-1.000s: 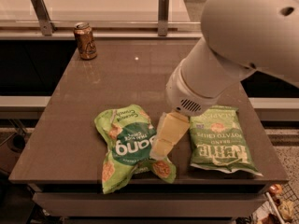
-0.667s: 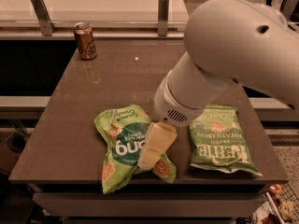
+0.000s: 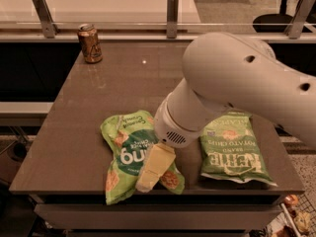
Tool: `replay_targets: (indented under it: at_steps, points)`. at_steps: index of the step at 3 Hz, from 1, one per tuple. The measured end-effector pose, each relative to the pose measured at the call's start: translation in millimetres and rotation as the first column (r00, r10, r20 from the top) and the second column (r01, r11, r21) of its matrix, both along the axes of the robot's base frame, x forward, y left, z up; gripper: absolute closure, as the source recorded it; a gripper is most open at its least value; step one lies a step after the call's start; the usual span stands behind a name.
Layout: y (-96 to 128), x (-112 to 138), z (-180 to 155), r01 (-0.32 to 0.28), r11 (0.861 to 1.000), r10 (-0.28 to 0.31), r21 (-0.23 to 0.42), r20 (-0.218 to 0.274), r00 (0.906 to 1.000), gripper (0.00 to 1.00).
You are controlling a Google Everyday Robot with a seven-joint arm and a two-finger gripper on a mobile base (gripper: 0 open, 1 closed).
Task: Move green rice chip bag near orange can
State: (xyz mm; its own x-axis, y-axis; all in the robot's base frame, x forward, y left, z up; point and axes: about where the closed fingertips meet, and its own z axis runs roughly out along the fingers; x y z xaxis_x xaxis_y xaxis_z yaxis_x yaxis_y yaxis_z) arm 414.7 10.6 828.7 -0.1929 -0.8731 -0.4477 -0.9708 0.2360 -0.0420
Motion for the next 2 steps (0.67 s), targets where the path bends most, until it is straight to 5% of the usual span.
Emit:
replay_targets:
  at_steps: [1,2]
  points:
    - [9.1,1.0,-13.0,-0.031,1.000,0.031,-0.006,-0.019,0.9994,0.00]
    - [9.6,0.3,-11.8,-0.032,0.999,0.032,-0.007,-0.016,0.9994,0.18]
